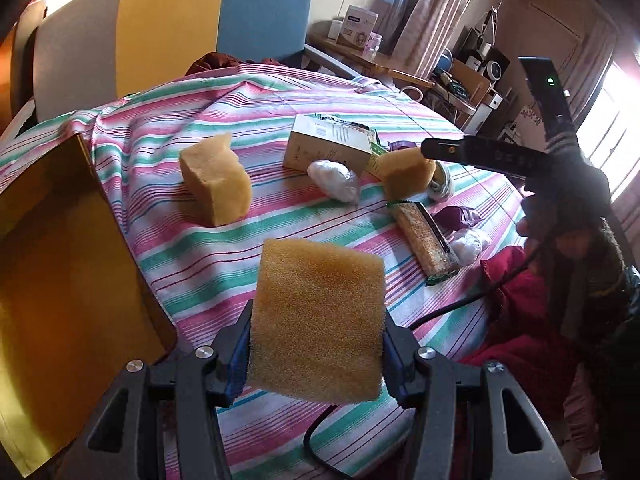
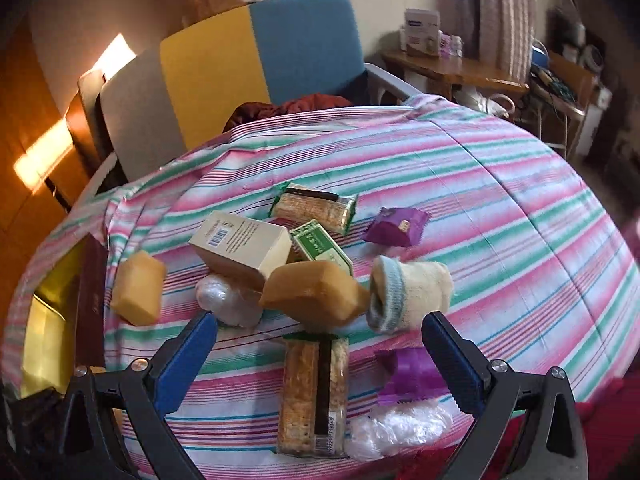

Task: Organize objects
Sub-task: 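Grasp the yellow sponge with the left tool while the right tool grasps the tan sponge, then carry the yellow sponge over the gold tray and open the left tool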

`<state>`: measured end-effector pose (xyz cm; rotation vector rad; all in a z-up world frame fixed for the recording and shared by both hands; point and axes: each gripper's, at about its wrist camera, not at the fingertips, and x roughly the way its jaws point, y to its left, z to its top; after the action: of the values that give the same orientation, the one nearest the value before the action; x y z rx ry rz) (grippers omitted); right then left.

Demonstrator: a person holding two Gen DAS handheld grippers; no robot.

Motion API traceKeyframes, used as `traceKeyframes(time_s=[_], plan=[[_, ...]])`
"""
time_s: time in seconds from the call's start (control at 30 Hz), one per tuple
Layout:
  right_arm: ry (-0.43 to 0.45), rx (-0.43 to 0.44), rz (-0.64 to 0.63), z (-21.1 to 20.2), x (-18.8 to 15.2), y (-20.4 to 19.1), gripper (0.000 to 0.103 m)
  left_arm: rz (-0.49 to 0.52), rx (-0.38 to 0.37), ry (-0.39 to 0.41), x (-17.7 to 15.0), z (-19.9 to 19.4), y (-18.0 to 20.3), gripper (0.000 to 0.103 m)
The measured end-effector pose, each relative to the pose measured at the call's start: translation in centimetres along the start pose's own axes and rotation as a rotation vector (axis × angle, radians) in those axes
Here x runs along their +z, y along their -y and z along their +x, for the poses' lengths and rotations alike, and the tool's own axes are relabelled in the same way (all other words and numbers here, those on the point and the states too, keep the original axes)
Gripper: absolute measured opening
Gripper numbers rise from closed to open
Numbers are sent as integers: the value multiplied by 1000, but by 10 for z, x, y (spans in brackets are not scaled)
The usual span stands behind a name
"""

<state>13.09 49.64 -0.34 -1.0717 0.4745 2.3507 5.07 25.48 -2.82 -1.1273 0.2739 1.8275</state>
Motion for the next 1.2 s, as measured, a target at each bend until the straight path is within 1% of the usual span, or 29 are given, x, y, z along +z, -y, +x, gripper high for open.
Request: traceKeyframes(time_s=[0.07,0.13,0.27,0.3,0.33,0.37,0.4,0.5,0.63,0.7,0.87,0.97,1.07,1.13,1.2], plan=[[7,-52,-76,8,7,-16,103,-21,0,8,-3,-5,-6,54],[-4,-103,-152,23,12,-27,103,-41,4,17,-6,-11,-12,54],[-47,-164,-218,54,13,-34,100,-75,22,29,-10,-20,-24,55],[-52,-172,-229,61,11,-34,96,-81,26,32,-11,-21,-26,55],[-67,-178,-235,69,9,-35,89,-89,32,37,-12,-23,-29,55],[-93,-187,-240,76,8,-34,64,-100,38,41,-13,-25,-32,55],[-89,-199,-244,77,7,-34,64,-108,41,43,-13,-27,-35,55],[-54,-147,-191,67,13,-26,62,-137,54,55,-17,-34,-45,55],[-3,-114,-126,54,18,-19,62,-181,85,68,-24,-45,-61,55],[19,-110,-117,49,20,-19,62,-209,95,70,-28,-51,-69,55],[30,-89,-121,47,22,-22,63,-284,140,92,-37,-70,-97,55],[37,-84,-121,44,21,-22,63,-349,178,118,-36,-85,-125,55],[32,-85,-120,45,21,-21,63,-421,238,129,-31,-96,-162,55],[21,-91,-122,47,20,-20,63,-470,307,131,-26,-102,-193,55],[10,-98,-123,49,19,-20,63,-504,344,125,-20,-103,-220,55]])
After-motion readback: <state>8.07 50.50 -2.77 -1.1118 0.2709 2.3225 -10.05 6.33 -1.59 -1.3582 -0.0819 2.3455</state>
